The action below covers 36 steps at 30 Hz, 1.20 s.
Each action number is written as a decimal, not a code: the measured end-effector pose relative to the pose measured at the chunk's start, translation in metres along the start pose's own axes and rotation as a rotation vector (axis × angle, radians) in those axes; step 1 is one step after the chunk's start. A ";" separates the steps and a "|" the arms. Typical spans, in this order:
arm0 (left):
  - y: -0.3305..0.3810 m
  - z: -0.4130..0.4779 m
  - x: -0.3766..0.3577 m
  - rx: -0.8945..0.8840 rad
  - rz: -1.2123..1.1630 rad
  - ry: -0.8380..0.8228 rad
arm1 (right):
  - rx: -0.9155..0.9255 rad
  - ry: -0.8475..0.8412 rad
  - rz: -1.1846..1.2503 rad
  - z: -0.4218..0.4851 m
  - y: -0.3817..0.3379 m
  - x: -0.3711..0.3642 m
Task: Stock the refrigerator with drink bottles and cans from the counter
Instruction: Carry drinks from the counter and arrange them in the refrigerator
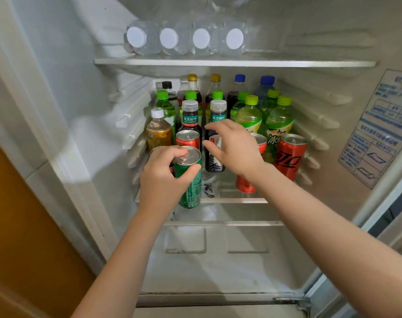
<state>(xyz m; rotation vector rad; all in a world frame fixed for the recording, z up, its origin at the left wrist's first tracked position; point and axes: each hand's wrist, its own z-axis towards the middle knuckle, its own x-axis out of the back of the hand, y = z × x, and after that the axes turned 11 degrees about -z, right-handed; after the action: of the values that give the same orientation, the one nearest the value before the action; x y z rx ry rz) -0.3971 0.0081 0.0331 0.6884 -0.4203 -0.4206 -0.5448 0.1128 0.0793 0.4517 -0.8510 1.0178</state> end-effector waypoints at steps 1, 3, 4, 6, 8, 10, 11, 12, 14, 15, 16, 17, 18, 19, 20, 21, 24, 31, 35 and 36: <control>0.000 -0.001 0.002 0.002 0.012 0.000 | 0.011 -0.069 0.011 0.010 0.000 -0.001; 0.001 -0.002 0.005 0.017 0.026 -0.005 | 0.027 -0.176 0.049 0.026 -0.001 -0.005; 0.001 -0.002 0.006 0.022 0.025 -0.006 | 0.036 -0.218 0.069 0.032 -0.003 -0.008; 0.000 -0.003 0.009 0.022 0.024 -0.002 | 0.027 -0.287 0.119 0.039 -0.008 -0.015; -0.001 -0.004 0.012 0.033 0.032 -0.001 | -0.024 -0.301 0.160 0.040 -0.014 -0.022; -0.001 -0.006 0.015 0.046 0.045 -0.001 | -0.071 -0.251 0.175 0.037 -0.017 -0.028; -0.001 -0.006 0.016 0.049 0.049 0.001 | -0.084 -0.224 0.177 0.035 -0.018 -0.029; 0.000 -0.006 0.017 0.053 0.054 0.003 | -0.093 -0.205 0.169 0.033 -0.019 -0.029; 0.001 -0.005 0.017 0.064 0.058 0.004 | -0.098 -0.196 0.105 0.031 -0.015 -0.025; 0.001 -0.003 0.017 0.077 0.052 0.001 | -0.099 -0.206 0.056 0.030 -0.011 -0.021; 0.001 -0.002 0.016 0.095 0.039 -0.001 | -0.098 -0.223 0.011 0.030 -0.006 -0.017; 0.001 0.000 0.015 0.114 0.024 0.000 | -0.092 -0.241 -0.028 0.029 -0.001 -0.013; 0.001 0.003 0.014 0.131 0.011 -0.001 | -0.079 -0.257 -0.067 0.027 0.005 -0.008; 0.001 0.005 0.013 0.141 0.002 -0.008 | -0.061 -0.267 -0.109 0.025 0.011 -0.003; 0.001 0.008 0.012 0.143 -0.003 -0.025 | -0.040 -0.267 -0.157 0.023 0.017 0.002; 0.001 0.011 0.010 0.138 -0.006 -0.050 | -0.016 -0.257 -0.208 0.021 0.022 0.006; 0.001 0.021 0.001 0.139 -0.017 -0.123 | 0.026 -0.255 -0.288 0.016 0.035 0.016; 0.006 0.051 -0.014 0.188 0.132 -0.172 | -0.042 -0.217 -0.191 0.004 0.045 0.013; 0.008 0.059 -0.023 0.159 0.212 -0.176 | -0.046 -0.196 -0.174 0.005 0.042 0.012; 0.008 0.059 -0.026 0.146 0.237 -0.158 | -0.047 -0.190 -0.165 0.005 0.041 0.011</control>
<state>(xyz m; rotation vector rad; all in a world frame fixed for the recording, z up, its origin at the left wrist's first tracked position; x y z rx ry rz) -0.4465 -0.0039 0.0741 0.7393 -0.6796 -0.2214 -0.5802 0.1349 0.0895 0.5754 -0.9881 0.8097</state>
